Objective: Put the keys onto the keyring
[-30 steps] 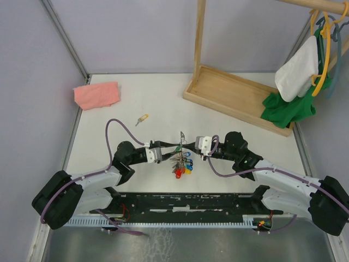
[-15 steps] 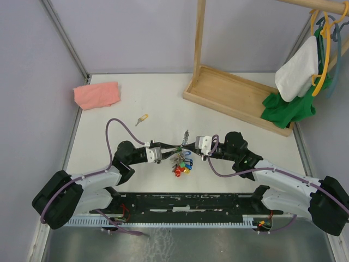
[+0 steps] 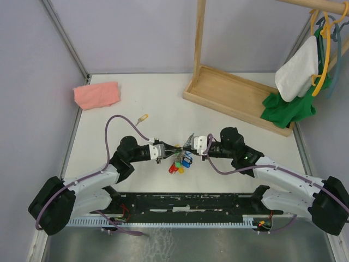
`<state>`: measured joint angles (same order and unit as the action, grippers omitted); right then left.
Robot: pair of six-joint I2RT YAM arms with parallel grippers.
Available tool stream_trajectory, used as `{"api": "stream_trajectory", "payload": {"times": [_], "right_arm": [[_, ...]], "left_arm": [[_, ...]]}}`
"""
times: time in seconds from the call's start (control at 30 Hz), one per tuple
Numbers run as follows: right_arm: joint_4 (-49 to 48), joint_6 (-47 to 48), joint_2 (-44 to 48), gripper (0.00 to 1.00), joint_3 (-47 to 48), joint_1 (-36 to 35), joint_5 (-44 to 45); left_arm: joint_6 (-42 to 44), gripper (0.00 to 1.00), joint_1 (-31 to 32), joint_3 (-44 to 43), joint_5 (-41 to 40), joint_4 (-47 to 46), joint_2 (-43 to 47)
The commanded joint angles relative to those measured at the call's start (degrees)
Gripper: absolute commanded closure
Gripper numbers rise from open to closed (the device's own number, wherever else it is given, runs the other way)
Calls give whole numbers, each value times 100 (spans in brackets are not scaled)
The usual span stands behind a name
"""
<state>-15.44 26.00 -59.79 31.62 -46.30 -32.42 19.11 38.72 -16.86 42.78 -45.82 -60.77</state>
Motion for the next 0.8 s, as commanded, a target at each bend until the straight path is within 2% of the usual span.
{"api": "stream_trajectory", "payload": {"times": [0.0,0.1,0.23,0.43,0.7,0.77], "right_arm": [[1204,603,5,88,728,42,-71],[1838,857,-131,79,1067,43,-170],[2404,998,-310,73,1506,41,-216],[2743,836,-587,72,1757,43,-325],[2518,292,-955,71,1815,34,-483],[2453,185,-1001,68,1814,24,-468]], "left_arm": [[558,97,21,-632,26,1095,259],[751,97,17,-877,-17,1814,308],[951,97,19,-1119,-54,2491,323],[952,97,20,-1172,-47,2561,288],[859,97,21,-1183,-42,2486,234],[842,97,22,-1193,-47,2473,220]]}}
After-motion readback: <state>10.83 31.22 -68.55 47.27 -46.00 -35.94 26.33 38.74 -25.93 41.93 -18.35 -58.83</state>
